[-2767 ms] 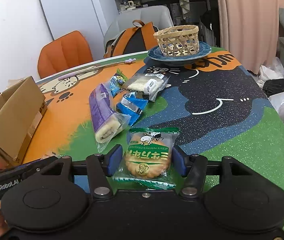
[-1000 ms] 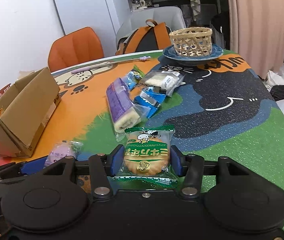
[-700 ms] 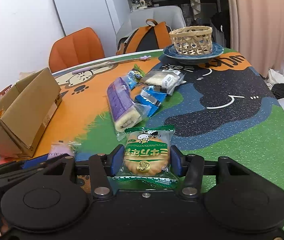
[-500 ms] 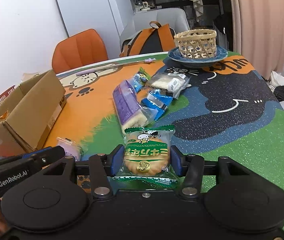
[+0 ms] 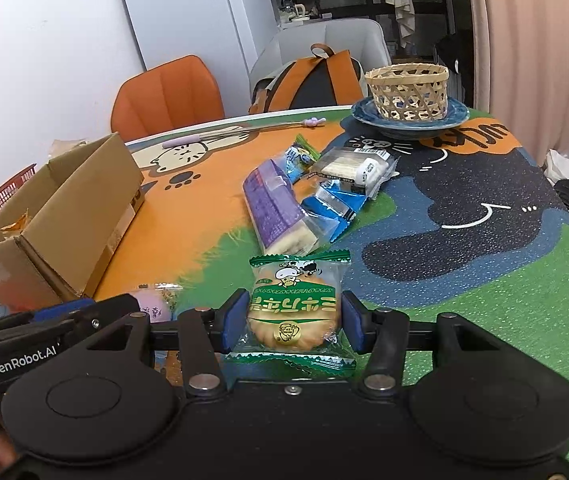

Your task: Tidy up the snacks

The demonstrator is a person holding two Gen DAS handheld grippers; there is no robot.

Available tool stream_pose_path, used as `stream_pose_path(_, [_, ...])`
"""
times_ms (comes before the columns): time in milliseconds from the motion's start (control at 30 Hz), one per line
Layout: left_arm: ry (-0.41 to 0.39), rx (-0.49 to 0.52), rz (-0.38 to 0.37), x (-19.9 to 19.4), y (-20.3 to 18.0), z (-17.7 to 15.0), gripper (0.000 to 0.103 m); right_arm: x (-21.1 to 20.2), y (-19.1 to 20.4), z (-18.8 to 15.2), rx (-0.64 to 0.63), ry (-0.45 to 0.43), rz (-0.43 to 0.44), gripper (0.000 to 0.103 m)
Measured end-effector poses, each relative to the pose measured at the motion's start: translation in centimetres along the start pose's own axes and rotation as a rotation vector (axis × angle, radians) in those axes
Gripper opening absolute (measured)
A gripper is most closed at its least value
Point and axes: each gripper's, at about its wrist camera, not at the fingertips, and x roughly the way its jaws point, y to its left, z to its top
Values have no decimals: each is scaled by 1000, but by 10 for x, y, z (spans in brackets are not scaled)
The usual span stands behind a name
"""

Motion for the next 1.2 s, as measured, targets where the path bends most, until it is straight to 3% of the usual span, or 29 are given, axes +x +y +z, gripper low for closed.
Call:
stream_pose_path(267, [39, 23, 20, 17, -15, -8, 53, -1, -15, -2, 30, -2, -7, 50])
stream_pose_path(633, [39, 104, 138, 32, -30, -12, 53, 3, -28, -4, 58, 3, -5, 50])
stream_pose_path(767, [35, 113, 143, 30, -28, -13, 45, 4, -25, -5, 52, 5, -1, 50])
stream_pose_path(833, [32, 111, 130, 29, -26, -13, 35, 4, -23, -5, 50, 5, 0, 50])
stream_pose_path(1200, [-4, 76, 90, 12, -17, -7, 31, -3, -9, 1, 22, -15, 5, 50])
